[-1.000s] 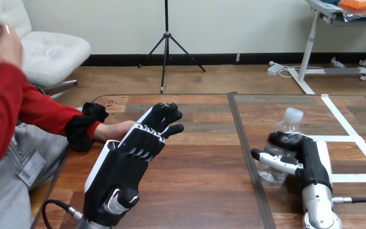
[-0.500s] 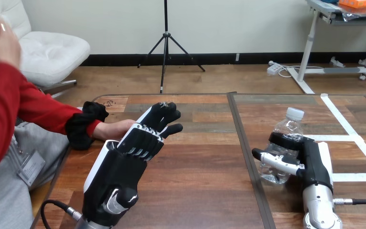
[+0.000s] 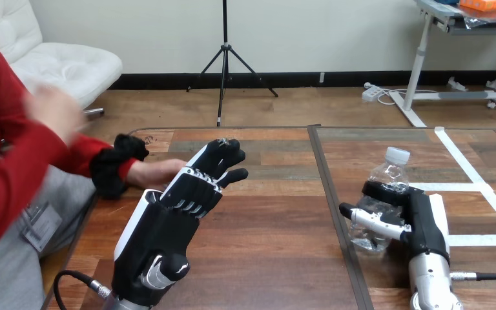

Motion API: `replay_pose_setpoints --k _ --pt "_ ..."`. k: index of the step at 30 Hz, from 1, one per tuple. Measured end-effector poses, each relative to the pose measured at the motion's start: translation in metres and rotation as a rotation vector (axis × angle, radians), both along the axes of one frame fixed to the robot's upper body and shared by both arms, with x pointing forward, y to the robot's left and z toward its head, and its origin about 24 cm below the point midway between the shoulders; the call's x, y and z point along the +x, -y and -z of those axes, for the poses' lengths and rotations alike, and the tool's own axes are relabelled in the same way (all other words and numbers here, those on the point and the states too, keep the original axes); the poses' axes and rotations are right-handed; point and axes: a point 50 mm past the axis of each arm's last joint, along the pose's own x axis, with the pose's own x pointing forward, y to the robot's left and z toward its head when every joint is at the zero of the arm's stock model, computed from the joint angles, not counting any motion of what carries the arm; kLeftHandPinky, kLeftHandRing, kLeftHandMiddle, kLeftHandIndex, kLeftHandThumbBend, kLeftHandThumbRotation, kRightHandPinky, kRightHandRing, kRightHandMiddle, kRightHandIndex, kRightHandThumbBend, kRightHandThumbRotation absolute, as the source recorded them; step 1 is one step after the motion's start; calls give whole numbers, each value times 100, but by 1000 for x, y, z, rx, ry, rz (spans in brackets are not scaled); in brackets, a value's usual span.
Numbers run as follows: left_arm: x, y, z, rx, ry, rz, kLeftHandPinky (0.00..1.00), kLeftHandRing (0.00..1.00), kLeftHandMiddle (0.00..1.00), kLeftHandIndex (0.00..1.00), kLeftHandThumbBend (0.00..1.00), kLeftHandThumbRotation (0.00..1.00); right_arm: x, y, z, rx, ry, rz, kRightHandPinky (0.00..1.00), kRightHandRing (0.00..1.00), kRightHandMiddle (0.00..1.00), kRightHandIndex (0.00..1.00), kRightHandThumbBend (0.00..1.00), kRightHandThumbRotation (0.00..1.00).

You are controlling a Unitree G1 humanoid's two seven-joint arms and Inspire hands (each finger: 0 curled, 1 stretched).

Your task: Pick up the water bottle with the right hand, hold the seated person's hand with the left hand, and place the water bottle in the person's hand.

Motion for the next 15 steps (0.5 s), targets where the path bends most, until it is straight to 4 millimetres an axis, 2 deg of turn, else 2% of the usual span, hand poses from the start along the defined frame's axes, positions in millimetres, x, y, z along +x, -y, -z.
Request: replay_pose_setpoints --k 15 --pt "-1 -1 0 35 3 -37 84 91 94 92 100 78 -5 -8 -1 -40 32 -77 26 32 43 48 84 0"
